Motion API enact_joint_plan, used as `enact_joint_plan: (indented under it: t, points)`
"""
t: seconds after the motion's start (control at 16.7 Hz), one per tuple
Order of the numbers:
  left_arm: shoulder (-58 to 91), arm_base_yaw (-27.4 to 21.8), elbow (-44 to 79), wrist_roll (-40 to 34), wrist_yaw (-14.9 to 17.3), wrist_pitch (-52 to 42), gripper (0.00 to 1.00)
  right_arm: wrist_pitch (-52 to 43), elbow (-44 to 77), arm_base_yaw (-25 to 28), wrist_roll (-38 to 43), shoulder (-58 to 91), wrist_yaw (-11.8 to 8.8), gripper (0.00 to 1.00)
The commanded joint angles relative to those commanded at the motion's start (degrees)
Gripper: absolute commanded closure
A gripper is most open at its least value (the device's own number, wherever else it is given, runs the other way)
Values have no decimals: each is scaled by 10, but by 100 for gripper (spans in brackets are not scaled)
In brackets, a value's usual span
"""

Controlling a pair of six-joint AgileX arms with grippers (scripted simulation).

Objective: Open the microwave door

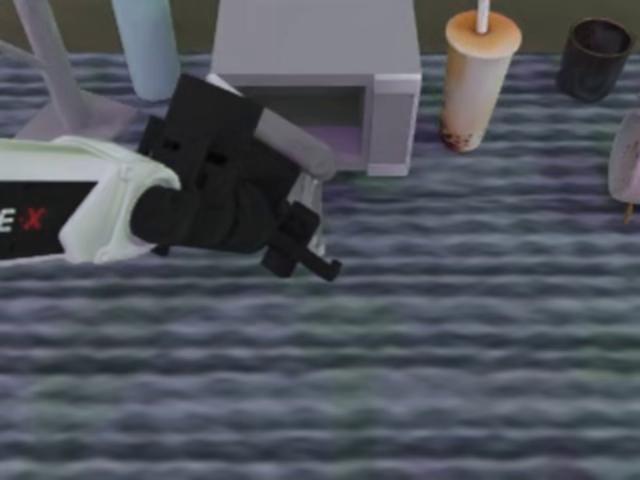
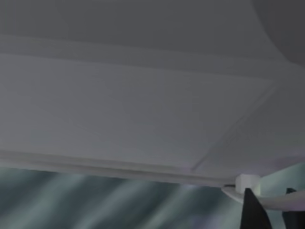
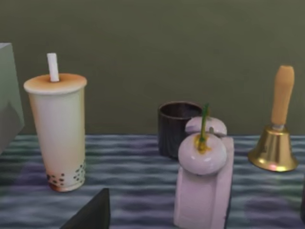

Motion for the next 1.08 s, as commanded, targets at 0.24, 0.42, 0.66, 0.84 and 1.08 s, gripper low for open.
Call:
enact_joint_plan:
  t: [0.24, 0.42, 0.66, 0.84, 1.08]
  points:
    - [0, 0, 0, 0, 0, 0, 100, 0, 0, 0, 0, 0, 0, 0]
    - [0, 0, 0, 0, 0, 0, 100, 0, 0, 0, 0, 0, 0, 0]
    - [0, 0, 0, 0, 0, 0, 100, 0, 0, 0, 0, 0, 0, 0]
    - [0, -4, 0, -3, 5, 0, 100, 0, 0, 0, 0, 0, 0, 0]
    - [-5, 6, -5, 15, 16, -3, 100, 0, 0, 0, 0, 0, 0, 0]
